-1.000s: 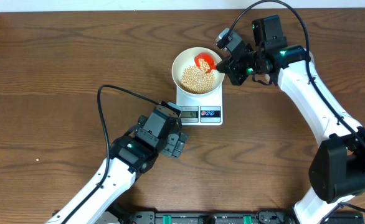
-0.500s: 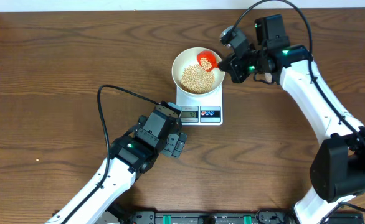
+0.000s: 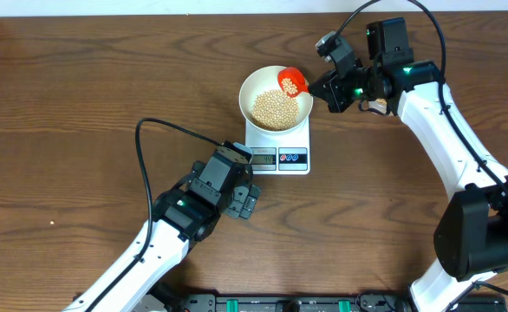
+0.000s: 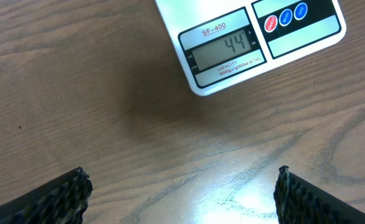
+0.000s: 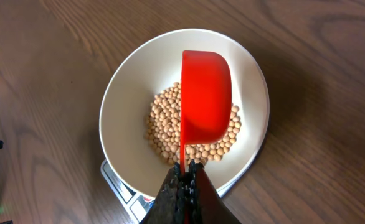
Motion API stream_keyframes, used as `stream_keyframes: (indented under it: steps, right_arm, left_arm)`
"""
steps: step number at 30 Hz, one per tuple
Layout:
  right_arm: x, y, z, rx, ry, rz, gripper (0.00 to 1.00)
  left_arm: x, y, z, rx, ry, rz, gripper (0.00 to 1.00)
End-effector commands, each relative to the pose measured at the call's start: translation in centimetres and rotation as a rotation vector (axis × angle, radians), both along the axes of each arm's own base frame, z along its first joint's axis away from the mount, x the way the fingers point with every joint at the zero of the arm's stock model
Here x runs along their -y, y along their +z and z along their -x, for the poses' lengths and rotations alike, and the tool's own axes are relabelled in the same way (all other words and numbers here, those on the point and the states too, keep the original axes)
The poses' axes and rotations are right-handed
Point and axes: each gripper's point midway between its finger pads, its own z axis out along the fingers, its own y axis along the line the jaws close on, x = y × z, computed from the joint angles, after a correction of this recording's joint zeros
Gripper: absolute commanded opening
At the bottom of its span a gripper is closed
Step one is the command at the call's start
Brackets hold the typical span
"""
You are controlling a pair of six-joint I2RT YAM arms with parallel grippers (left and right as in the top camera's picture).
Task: Scoop item into bowl and weigh 50g on scale
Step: 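Shake the tilted scoop over the bowl to add more soybeans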
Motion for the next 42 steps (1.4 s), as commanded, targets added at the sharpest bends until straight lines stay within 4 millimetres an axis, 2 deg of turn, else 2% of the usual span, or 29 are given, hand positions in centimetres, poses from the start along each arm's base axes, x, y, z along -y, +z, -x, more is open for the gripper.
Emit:
stream_keyframes:
  steps: [1, 26, 31, 42]
  right_arm:
    - [-0.2, 1.1, 0.2, 0.007, 0.003, -0.029, 0.01]
    - [-0.2, 1.0, 0.2, 0.010, 0.006, -0.027, 0.01]
    - [-0.8, 0.9, 0.6, 0.082, 0.096, 0.014, 0.01]
    - [-1.2, 0.7, 0.9, 0.125, 0.151, 0.046, 0.01]
  left_arm:
    - [0.0, -0.3, 0.1, -0.005, -0.013, -0.014, 0.96]
    - [0.0, -0.3, 0.1, -0.005, -0.013, -0.014, 0.96]
    - [0.0, -0.3, 0.1, -0.005, -0.013, -0.014, 0.96]
    - [0.0, -0.3, 0.1, -0.005, -0.013, -0.014, 0.96]
